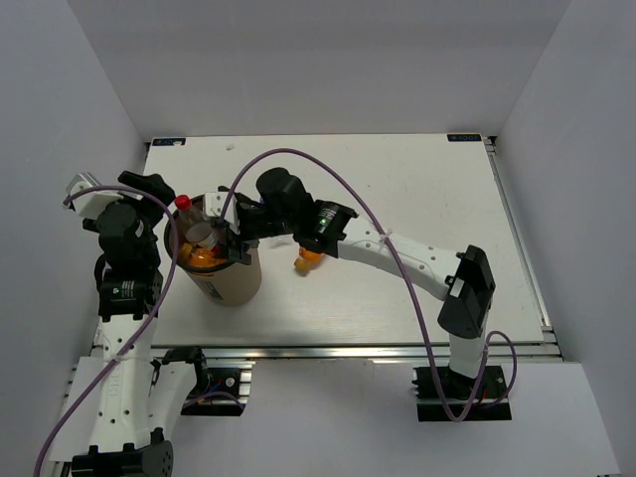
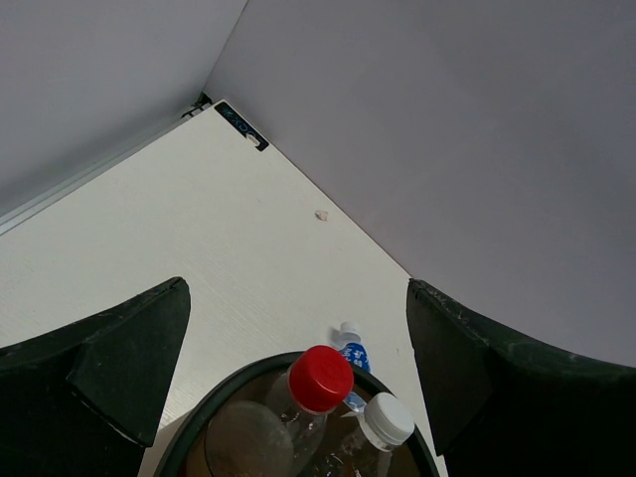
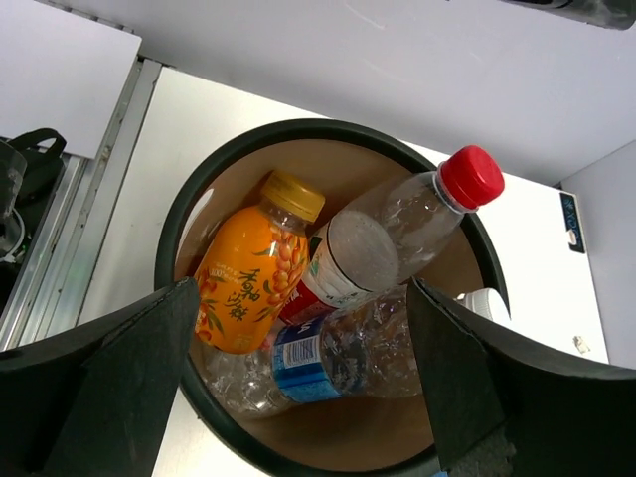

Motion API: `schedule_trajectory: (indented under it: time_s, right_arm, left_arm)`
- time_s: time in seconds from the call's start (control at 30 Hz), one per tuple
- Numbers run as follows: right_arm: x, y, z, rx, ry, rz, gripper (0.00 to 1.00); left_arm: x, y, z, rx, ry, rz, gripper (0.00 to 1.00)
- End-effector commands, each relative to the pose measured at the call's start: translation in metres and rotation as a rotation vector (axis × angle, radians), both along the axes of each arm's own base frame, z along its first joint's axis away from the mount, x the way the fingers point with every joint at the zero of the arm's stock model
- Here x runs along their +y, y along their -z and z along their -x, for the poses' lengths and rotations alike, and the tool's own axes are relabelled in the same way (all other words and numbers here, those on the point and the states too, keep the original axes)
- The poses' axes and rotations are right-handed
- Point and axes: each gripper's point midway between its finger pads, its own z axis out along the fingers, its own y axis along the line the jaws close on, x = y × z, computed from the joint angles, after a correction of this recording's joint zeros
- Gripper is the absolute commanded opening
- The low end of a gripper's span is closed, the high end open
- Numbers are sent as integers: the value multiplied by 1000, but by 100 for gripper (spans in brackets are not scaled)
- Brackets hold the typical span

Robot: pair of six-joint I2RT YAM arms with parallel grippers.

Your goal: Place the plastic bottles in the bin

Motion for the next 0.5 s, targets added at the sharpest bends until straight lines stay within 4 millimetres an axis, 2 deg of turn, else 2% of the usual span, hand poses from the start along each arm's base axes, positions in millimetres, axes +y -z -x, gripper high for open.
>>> schedule_trajectory:
  time_s: [0.0, 0.03, 0.1, 0.13, 0.17, 0.2, 0.23, 0.27, 0.3, 0.33, 0.37, 0.4, 0.43, 0.47]
  right_arm:
    - [-9, -40, 4, -52, 7, -99, 89]
    - [-11, -50, 2, -49, 33, -124, 89]
    - [-16, -52, -2, -30, 80, -141, 89]
    - [-22, -74, -5, -46, 112, -206, 89]
    - [-30, -79, -15, -47, 181, -228, 89]
    - [-36, -69, -17, -6, 219, -223, 89]
    - [-53, -93, -28, -14, 287, -290, 89]
    - [-63, -80, -34, 48, 334, -285, 89]
    - [-74, -81, -41, 75, 372, -301, 89]
    - [-101, -103, -54, 78, 430, -369, 89]
    - [-115, -103, -60, 96, 462, -387, 89]
    - [-128, -76, -66, 146, 503, -360, 90]
    - [-156, -90, -73, 136, 551, -407, 89]
    - [-172, -92, -79, 137, 596, -435, 89]
  left_arm:
    - [-6, -24, 5, -45, 40, -21, 98]
    - [-11, -26, 3, -52, 69, -31, 98]
    - [-17, -28, 0, -57, 106, -44, 98]
    - [-21, -31, -4, -64, 132, -54, 98]
    - [-34, -33, -8, -70, 213, -75, 98]
    - [-43, -35, -11, -79, 264, -83, 98]
    - [-52, -40, -20, -100, 318, -92, 98]
    - [-74, -42, -24, -109, 443, -95, 98]
    - [-84, -44, -27, -115, 502, -96, 98]
    - [-93, -55, -31, -143, 550, -96, 98]
    - [-105, -50, -39, -127, 624, -91, 98]
    - [-110, -52, -44, -130, 640, -91, 98]
    - [-119, -58, -47, -136, 658, -93, 98]
    - [-122, -52, -58, -105, 636, -102, 98]
